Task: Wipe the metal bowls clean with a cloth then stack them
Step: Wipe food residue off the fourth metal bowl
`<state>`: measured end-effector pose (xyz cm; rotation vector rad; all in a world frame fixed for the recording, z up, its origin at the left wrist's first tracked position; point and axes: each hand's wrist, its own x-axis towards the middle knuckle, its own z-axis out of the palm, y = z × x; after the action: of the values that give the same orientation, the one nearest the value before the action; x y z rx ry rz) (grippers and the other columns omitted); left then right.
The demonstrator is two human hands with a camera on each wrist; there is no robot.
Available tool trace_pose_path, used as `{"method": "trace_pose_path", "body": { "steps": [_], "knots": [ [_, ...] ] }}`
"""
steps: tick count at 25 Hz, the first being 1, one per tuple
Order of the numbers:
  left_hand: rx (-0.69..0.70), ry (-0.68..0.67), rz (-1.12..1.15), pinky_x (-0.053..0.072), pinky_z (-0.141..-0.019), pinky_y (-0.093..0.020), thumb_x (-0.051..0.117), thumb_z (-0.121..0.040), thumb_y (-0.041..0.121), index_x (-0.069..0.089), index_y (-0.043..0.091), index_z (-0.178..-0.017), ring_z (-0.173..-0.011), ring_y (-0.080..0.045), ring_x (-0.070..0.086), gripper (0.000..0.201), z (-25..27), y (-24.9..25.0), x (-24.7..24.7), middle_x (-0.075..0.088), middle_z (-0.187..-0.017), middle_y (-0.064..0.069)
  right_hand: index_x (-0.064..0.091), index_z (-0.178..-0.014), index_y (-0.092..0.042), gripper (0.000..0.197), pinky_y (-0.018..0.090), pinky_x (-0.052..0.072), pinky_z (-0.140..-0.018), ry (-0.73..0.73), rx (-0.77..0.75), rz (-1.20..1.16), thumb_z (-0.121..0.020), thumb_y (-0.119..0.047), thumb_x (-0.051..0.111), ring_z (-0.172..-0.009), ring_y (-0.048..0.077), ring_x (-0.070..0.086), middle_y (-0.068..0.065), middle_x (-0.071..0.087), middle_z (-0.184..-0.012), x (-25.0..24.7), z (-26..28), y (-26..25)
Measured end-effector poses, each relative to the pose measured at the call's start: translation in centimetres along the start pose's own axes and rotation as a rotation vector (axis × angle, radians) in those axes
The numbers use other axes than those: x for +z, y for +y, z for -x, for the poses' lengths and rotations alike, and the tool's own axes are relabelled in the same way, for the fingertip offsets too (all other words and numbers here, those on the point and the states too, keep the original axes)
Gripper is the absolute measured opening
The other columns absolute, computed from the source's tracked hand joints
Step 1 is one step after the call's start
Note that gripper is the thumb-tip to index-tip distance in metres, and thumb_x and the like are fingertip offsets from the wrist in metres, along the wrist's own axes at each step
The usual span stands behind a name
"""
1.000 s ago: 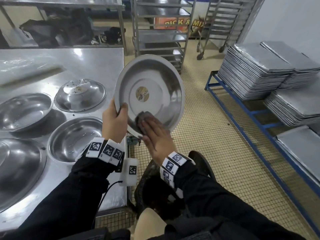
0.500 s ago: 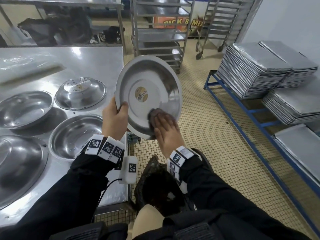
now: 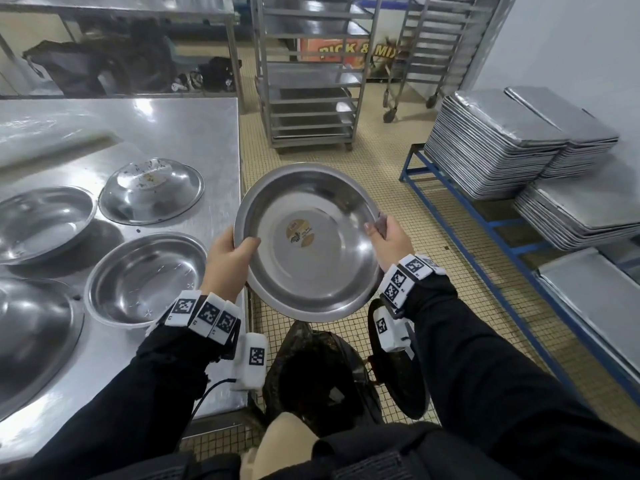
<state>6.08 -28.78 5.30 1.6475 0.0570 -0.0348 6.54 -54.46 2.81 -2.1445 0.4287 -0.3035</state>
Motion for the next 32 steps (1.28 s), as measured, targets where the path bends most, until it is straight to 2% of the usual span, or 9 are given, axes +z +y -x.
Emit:
{"method": "trace_pose_path", "body": {
  "steps": [4, 8, 12, 15, 18, 21, 24, 28, 32],
  "knots": [
    [0.052, -0.013, 0.019, 0.056, -0.060, -0.028, 0.058, -0.093, 0.014, 0.059, 0.019, -0.110, -0.068, -0.013, 0.068, 0.017, 0.2, -0.7, 0.5, 0.069, -0.076, 0.005, 0.047, -0.100, -0.010, 0.016, 0.021, 0.038, -0.055, 0.126, 0.152, -0.176, -0.096, -0.025, 0.050, -0.069, 0.011, 0.053, -0.008, 0.051, -0.076, 1.4, 1.3, -0.2],
    [-0.081, -0.118, 0.087, 0.058, -0.082, -0.042, 0.063, -0.090, 0.016, 0.057, 0.023, -0.103, -0.096, -0.027, 0.067, 0.015, 1.6, -1.0, 2.8, 0.067, -0.100, -0.006, 0.044, -0.103, -0.006, 0.018, 0.017, 0.038, -0.055, 0.228, 0.215, -0.427, -0.098, -0.024, 0.045, -0.069, 0.006, 0.054, -0.006, 0.053, -0.081, 3.6, 2.9, -2.3],
    [-0.202, 0.042, 0.236, 0.056, -0.074, -0.037, 0.054, -0.093, 0.007, 0.054, 0.014, -0.093, -0.080, -0.024, 0.064, 0.007, 1.2, -0.5, 2.7, 0.062, -0.091, -0.009, 0.049, -0.116, -0.015, 0.025, 0.027, 0.049, -0.070, 0.127, 0.218, -0.516, -0.101, -0.031, 0.037, -0.078, 0.005, 0.056, -0.010, 0.056, -0.087, 4.1, 3.7, -3.0],
    [-0.154, 0.083, 0.150, 0.054, -0.064, -0.030, 0.048, -0.094, 0.008, 0.053, 0.015, -0.095, -0.070, -0.017, 0.058, 0.008, 0.3, -0.5, 1.1, 0.056, -0.087, -0.008, 0.048, -0.121, -0.017, 0.029, 0.021, 0.046, -0.060, 0.095, 0.246, -0.435, -0.101, -0.033, 0.035, -0.082, 0.011, 0.060, -0.010, 0.057, -0.088, 3.0, 4.3, -2.5],
    [-0.046, 0.133, 0.074, 0.050, -0.056, -0.014, 0.046, -0.096, 0.006, 0.052, 0.010, -0.113, -0.071, -0.010, 0.056, 0.018, 0.2, -0.4, 0.5, 0.056, -0.086, -0.001, 0.048, -0.122, -0.020, 0.027, 0.015, 0.044, -0.057, 0.083, 0.076, -0.248, -0.100, -0.033, 0.039, -0.081, 0.011, 0.064, -0.013, 0.059, -0.086, 2.3, 5.4, -2.6],
    [0.013, 0.145, 0.016, 0.042, -0.062, -0.006, 0.047, -0.098, 0.010, 0.053, 0.008, -0.114, -0.080, -0.003, 0.055, 0.017, 0.4, -0.5, 0.7, 0.059, -0.090, 0.005, 0.039, -0.137, -0.030, 0.040, 0.028, 0.049, -0.090, -0.214, -0.291, -0.040, -0.098, -0.034, 0.044, -0.110, 0.009, 0.057, -0.007, 0.058, -0.123, 3.8, 7.1, -3.6],
    [0.057, 0.145, 0.025, 0.043, -0.062, 0.000, 0.046, -0.100, 0.018, 0.055, 0.006, -0.114, -0.085, 0.000, 0.059, 0.020, 0.6, 0.1, 1.2, 0.063, -0.093, 0.003, 0.020, -0.149, -0.027, 0.057, 0.044, 0.016, -0.117, -0.493, -0.589, 0.280, -0.097, -0.050, 0.029, -0.143, 0.016, 0.018, 0.000, 0.025, -0.155, 7.6, 9.1, -3.3],
    [0.083, 0.148, 0.022, 0.041, -0.057, -0.001, 0.047, -0.100, 0.019, 0.055, 0.011, -0.118, -0.078, 0.003, 0.056, 0.021, 0.1, 0.5, 0.5, 0.060, -0.087, 0.011, 0.017, -0.149, -0.031, 0.071, 0.041, 0.003, -0.119, -0.344, -0.589, 0.497, -0.089, -0.061, -0.006, -0.146, 0.015, 0.004, -0.006, 0.017, -0.156, 7.5, 7.1, -0.6],
    [0.101, 0.136, -0.014, 0.040, -0.056, 0.000, 0.046, -0.101, 0.017, 0.053, 0.011, -0.121, -0.080, 0.003, 0.054, 0.023, 0.0, 0.5, 0.5, 0.058, -0.090, 0.011, 0.032, -0.145, -0.024, 0.070, 0.041, 0.001, -0.119, -0.299, -0.552, 0.495, -0.091, -0.055, 0.001, -0.145, 0.020, 0.012, 0.000, 0.029, -0.153, 7.0, 5.9, -0.5]
  ]
}}
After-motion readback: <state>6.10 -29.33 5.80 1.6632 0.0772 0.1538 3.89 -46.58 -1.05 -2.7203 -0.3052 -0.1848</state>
